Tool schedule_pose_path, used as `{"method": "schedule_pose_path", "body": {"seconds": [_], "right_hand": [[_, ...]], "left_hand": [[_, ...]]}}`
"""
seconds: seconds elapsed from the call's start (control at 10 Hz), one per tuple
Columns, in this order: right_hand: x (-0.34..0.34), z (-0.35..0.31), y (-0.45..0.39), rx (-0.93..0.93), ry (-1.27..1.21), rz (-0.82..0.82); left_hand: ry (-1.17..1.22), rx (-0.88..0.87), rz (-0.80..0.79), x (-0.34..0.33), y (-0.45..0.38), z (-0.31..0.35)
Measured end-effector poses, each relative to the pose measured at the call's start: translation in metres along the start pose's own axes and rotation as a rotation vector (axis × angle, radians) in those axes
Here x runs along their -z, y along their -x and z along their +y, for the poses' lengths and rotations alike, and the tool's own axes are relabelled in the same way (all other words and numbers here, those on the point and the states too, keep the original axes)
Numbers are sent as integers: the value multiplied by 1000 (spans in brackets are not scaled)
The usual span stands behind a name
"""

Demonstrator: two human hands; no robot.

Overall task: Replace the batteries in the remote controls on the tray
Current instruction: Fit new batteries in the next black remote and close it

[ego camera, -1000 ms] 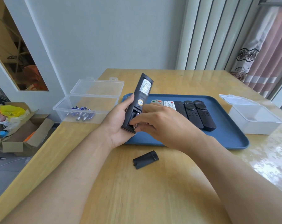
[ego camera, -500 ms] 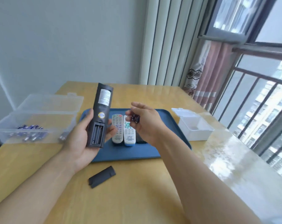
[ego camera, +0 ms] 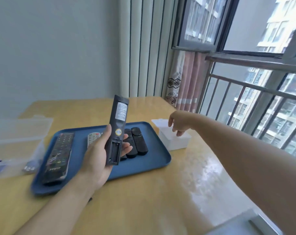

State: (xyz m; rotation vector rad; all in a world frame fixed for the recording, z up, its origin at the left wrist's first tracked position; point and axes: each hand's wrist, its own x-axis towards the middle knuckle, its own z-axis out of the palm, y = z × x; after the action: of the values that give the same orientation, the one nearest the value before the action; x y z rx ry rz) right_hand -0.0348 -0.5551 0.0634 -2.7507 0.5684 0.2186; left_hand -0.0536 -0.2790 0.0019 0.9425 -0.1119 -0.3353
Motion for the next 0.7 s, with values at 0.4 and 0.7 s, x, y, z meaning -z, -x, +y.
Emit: {"method": "schedule_pose_path", "body": {"seconds": [0.4, 0.7], "right_hand": [[-34, 10, -22, -44, 162, -89], [-40, 10, -33, -103, 261, -123]], "left_hand": [[-71, -81, -9, 24, -9, 3], [-44, -78, 19, 28, -10, 6]]}}
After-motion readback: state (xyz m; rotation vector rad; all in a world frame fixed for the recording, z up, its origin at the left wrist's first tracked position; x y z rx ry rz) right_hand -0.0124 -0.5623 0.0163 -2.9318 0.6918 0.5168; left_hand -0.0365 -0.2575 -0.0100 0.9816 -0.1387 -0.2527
